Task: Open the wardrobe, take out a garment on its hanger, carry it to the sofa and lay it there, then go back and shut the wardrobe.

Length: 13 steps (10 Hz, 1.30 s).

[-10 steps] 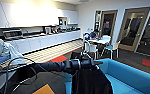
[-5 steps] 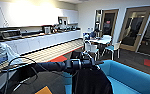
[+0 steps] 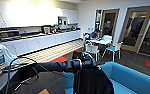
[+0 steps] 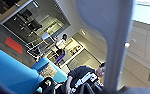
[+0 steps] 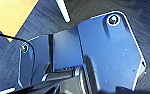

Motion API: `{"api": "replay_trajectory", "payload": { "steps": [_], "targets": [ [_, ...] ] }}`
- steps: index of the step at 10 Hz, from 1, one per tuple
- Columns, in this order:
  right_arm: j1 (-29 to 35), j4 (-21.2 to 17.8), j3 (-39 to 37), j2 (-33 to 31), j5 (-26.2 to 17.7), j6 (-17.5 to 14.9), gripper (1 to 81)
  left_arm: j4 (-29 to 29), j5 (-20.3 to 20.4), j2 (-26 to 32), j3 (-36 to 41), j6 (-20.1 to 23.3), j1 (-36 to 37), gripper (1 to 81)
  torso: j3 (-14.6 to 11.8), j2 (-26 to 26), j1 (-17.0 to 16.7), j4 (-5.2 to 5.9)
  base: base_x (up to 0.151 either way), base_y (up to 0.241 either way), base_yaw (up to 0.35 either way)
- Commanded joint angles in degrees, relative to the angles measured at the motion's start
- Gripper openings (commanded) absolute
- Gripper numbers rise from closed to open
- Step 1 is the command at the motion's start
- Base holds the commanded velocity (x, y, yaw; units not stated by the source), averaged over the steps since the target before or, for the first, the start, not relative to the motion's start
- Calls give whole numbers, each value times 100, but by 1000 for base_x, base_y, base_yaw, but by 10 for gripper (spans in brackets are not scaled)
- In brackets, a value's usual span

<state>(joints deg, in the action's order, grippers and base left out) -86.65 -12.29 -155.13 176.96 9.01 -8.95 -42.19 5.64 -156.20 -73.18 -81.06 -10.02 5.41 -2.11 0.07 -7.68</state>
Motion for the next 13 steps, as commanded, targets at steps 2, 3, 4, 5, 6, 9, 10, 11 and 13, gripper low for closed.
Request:
{"api": "replay_trajectory", "payload": {
  "steps": [2, 3, 4, 5, 6, 9, 10, 11, 13],
  "targets": [
    [267, -37, 45, 44, -294, 7, 811, -123, 112, -26, 93, 99, 1068, 10, 187, 0, 0, 0, 141, 0, 0],
    [267, -37, 45, 44, -294, 7, 811, -123, 112, -17, 102, 99, 1068, 10, 248, 0, 0, 0, 0, 0, 0],
    [275, -28, 45, 44, -294, 7, 811, -114, 112, -26, 94, 99, 1059, 10, 373, -2, 0, 0, 0, 0, 0],
    [275, -28, 45, 44, -294, 7, 811, -123, 121, -26, 93, 99, 1041, 10, 497, 2, 4, 0, 0, 0, 0],
    [283, -19, 45, 44, -294, 7, 811, -123, 121, -18, 93, 99, 1032, 10, 620, 5, 6, 0, 0, 0, 0],
    [293, -11, 45, 44, -294, 7, 811, -131, 104, -217, -151, 99, 971, 10, 1060, 5, 2, 0, 0, 0, 0],
    [301, -10, 45, 44, -294, 7, 811, -175, 77, -377, -346, 107, 927, 10, 1214, 5, 4, 0, 0, 0, 0],
    [293, -10, 45, 44, -294, 7, 811, -246, -1, -577, -529, 99, 909, 10, 1402, 5, 4, 0, 0, 0, 0],
    [284, -28, 45, 44, -294, 7, 811, -272, -178, -1028, -997, 107, 909, 10, 1322, 7, 4, 0, 0, 0, 0]
  ]
}}
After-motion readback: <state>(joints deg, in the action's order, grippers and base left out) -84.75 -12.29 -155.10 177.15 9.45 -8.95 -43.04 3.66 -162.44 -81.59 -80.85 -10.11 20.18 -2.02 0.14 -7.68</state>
